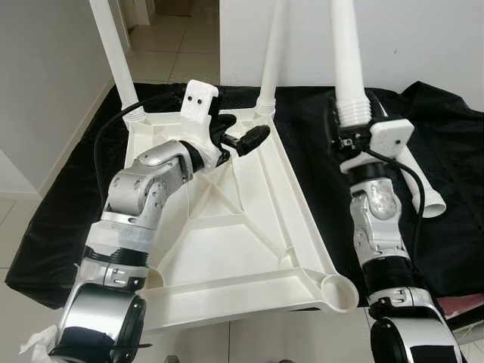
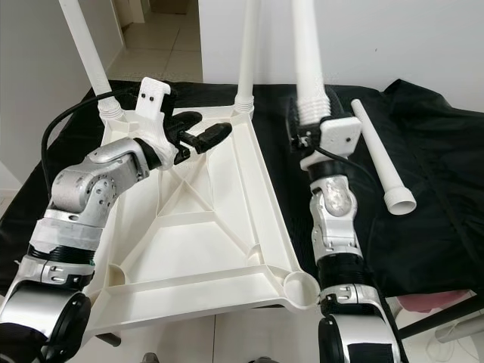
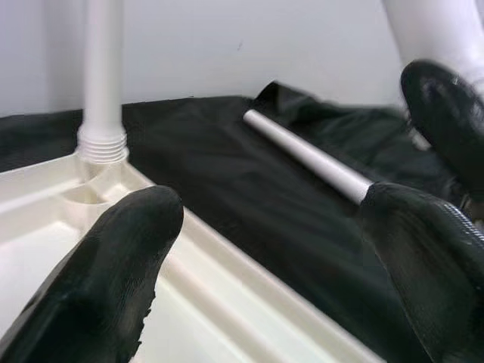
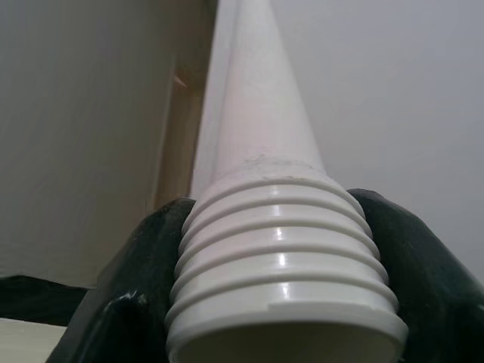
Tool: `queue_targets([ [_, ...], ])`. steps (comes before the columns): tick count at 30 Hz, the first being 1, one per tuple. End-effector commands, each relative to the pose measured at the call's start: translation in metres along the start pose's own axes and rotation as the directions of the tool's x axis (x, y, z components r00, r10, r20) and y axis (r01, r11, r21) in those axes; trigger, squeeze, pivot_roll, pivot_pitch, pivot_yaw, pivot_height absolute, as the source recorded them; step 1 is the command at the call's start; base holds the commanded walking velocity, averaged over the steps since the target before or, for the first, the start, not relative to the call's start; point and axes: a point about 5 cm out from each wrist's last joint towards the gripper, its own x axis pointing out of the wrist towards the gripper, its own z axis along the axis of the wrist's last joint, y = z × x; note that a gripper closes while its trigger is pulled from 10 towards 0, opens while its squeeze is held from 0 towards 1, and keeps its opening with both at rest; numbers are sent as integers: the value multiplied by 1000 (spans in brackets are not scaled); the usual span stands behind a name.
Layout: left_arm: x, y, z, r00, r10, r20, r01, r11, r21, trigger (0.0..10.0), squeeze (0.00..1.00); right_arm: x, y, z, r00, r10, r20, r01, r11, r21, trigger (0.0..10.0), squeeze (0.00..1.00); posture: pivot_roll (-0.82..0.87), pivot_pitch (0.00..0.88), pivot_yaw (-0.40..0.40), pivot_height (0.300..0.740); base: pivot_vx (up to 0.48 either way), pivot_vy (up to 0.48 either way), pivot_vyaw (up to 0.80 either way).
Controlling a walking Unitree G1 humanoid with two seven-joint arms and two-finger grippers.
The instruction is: Building children table
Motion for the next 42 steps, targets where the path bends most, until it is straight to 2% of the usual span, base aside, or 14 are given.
queue_targets([
  [1,1,-12,9,975,-222,25,223,975,-20,10000,647,5,5,10,998,34,56,-34,999,0,10000,0,7,0,8,740,0,0,0],
  [3,0,-12,10,973,-229,31,230,973,-27,10000,647,6,6,10,997,43,57,-43,999,-2,10000,0,7,0,9,740,0,0,0],
  [4,0,-13,11,970,-238,41,240,970,-42,10000,169,5,8,10,997,51,56,-51,999,0,10000,0,7,0,9,740,0,0,0],
  [5,0,-14,16,962,-264,73,270,960,-79,10000,0,4,10,9,996,72,50,-72,997,3,10000,0,10,0,9,740,0,0,0],
  [6,0,-14,16,962,-264,73,270,960,-79,10000,0,4,10,9,996,72,50,-72,997,3,10000,0,10,0,9,740,0,0,0],
  [8,-3,-16,27,940,-309,142,328,936,-129,10000,0,0,15,6,994,101,32,-102,995,17,10000,0,11,0,10,740,0,0,0],
  [10,-3,-16,27,940,-309,142,328,936,-129,10000,0,0,15,6,994,101,32,-102,995,17,10000,0,11,0,10,740,0,0,0],
  [12,-5,-14,35,922,-335,195,366,919,-150,10000,0,-5,20,2,989,147,8,-147,989,32,10000,0,7,0,10,740,0,0,0],
  [14,-5,-10,40,911,-342,232,391,895,-214,10000,0,-14,27,-3,979,201,-23,-200,979,45,10000,0,7,0,11,740,0,0,0],
  [16,-4,-8,43,907,-337,253,397,885,-242,10000,0,-20,31,-6,971,236,-43,-234,971,49,10000,0,4,0,12,740,0,0,0],
  [23,3,-4,36,927,-317,203,364,890,-275,10000,0,-35,47,-12,944,320,-77,-315,947,70,10000,0,-12,0,23,740,0,0,0],
  [31,6,0,27,947,-286,143,317,901,-296,10000,0,-42,57,-11,937,340,-84,-332,939,92,10000,0,-25,0,30,740,0,0,0],
  [34,9,2,26,952,-272,139,303,900,-314,10000,0,-48,63,-11,926,366,-92,-357,928,104,10000,0,-30,0,32,740,0,0,0],
  [42,17,12,35,964,-207,166,256,886,-387,10000,0,-58,65,-13,908,403,-115,-391,914,110,10000,0,-34,0,33,740,0,0,0],
])
